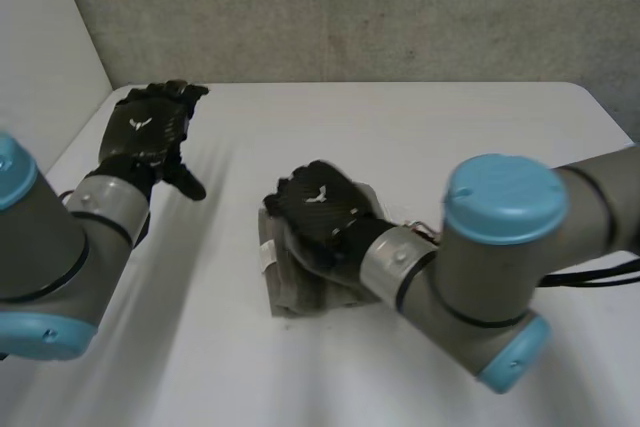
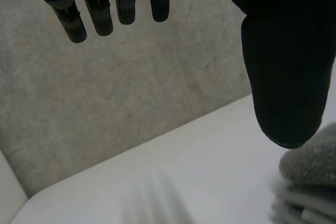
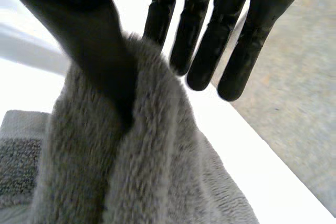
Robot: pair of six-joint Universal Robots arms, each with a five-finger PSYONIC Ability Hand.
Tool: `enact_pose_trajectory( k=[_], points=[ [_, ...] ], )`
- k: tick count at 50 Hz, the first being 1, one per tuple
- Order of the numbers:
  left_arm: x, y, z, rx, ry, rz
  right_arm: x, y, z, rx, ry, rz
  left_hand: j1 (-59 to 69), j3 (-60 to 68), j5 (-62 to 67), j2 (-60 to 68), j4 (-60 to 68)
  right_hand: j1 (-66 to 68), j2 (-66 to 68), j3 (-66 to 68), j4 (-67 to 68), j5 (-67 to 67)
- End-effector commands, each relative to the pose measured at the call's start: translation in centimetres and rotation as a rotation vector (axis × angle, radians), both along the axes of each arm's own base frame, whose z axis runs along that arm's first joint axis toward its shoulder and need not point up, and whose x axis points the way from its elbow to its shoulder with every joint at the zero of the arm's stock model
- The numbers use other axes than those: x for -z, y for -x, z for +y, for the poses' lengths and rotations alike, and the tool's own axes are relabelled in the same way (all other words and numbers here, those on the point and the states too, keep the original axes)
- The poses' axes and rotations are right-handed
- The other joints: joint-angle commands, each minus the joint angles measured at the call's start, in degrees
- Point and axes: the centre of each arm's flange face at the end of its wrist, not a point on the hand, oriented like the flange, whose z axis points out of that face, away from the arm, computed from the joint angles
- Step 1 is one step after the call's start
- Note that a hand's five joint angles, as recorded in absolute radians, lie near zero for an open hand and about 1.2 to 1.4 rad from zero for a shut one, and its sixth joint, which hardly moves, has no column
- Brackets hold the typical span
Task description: Fold the towel.
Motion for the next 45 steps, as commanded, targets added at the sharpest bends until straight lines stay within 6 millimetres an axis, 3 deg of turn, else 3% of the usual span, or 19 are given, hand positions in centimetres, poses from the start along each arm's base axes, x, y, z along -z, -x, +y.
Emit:
enact_pose_trajectory(
  k=[1,3,5,14,16,22,24,27,34,40,45],
  points=[
    [-1.3,3.5,0.1,0.076,-0.025,0.069,0.7,2.2,0.0,0.055,-0.157,0.032,-0.1,0.5,-1.7,0.6,0.5,-35.7,-35.0,-36.3,-37.8,-36.7],
    [-0.7,5.1,0.1,0.098,-0.058,0.072,0.8,3.2,-0.8,0.095,-0.185,0.045,-0.1,0.5,-1.7,0.6,0.5,-35.7,-35.0,-36.3,-37.8,-36.7],
    [-0.5,5.9,0.3,0.109,-0.071,0.066,0.7,5.7,-3.4,0.206,-0.214,0.039,-0.1,0.5,-1.7,0.6,0.5,-35.7,-35.0,-36.3,-37.8,-36.7],
    [1.4,9.3,1.5,0.17,-0.112,0.042,0.4,8.4,-6.4,0.334,-0.3,-0.04,-0.1,0.5,-1.7,0.6,0.5,-35.7,-35.0,-36.3,-37.8,-36.7],
    [3.0,10.6,2.4,0.205,-0.143,0.02,0.1,9.6,-7.9,0.385,-0.32,-0.082,-0.1,0.5,-1.7,0.6,0.5,-35.7,-35.0,-36.3,-37.8,-36.7],
    [6.0,11.5,3.6,0.235,-0.222,-0.028,0.9,9.5,-8.5,0.398,-0.341,-0.081,-0.1,0.5,-1.7,0.6,0.5,-35.7,-35.0,-36.3,-37.8,-36.7],
    [7.8,11.3,4.0,0.229,-0.286,-0.05,2.1,9.3,-9.0,0.402,-0.371,-0.063,-0.1,0.5,-1.7,0.6,0.5,-35.7,-35.0,-36.3,-37.8,-36.7],
    [8.4,11.1,4.2,0.222,-0.313,-0.057,2.7,9.2,-9.2,0.404,-0.383,-0.057,-0.1,0.5,-1.7,0.6,0.5,-35.7,-35.0,-36.3,-37.8,-36.7],
    [10.6,8.9,3.8,0.09,-0.369,-0.109,3.7,8.5,-10.3,0.398,-0.394,-0.049,-0.1,0.5,-1.7,0.6,0.5,-35.7,-35.0,-36.3,-37.8,-36.7],
    [11.7,7.7,4.2,0.054,-0.405,-0.143,4.9,5.8,-8.7,0.323,-0.429,-0.003,-0.1,0.5,-1.7,0.6,0.5,-35.7,-35.0,-36.3,-37.8,-36.7],
    [12.1,7.1,4.5,0.044,-0.422,-0.156,6.5,4.9,-7.9,0.303,-0.466,0.039,-0.1,0.5,-1.7,0.6,0.5,-35.7,-35.0,-36.3,-37.8,-36.7]
  ],
)
